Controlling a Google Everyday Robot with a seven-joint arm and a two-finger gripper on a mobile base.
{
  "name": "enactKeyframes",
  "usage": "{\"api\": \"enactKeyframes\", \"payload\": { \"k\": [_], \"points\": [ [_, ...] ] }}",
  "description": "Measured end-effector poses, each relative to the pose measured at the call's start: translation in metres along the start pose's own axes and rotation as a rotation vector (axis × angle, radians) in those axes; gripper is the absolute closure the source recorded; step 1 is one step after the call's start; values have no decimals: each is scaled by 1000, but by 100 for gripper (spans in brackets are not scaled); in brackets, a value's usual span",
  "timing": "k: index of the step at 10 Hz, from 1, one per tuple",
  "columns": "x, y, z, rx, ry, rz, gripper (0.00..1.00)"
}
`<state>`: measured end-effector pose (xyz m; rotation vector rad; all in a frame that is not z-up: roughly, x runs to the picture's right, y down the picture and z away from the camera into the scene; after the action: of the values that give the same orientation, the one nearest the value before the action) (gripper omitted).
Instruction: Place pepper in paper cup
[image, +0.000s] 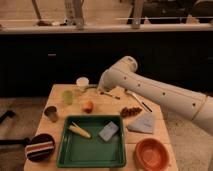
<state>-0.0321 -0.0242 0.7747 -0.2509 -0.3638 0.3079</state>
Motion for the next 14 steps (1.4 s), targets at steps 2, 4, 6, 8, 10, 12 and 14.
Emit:
{"api": "enactKeyframes", "payload": {
  "k": [2,4,6,8,10,12,14],
  "points": [
    [-20,0,0,-14,-34,-49,100],
    [-23,-2,-2,-17,-47,-68,100],
    [-25,-1,-1,-19,-49,-70,100],
    [-24,-1,-1,-18,-49,-68,100],
    [-27,-7,10,-10,-60,-66,100],
    [-47,-20,37,-10,-81,-68,100],
    [-77,-36,72,-11,-103,-78,100]
  ]
}}
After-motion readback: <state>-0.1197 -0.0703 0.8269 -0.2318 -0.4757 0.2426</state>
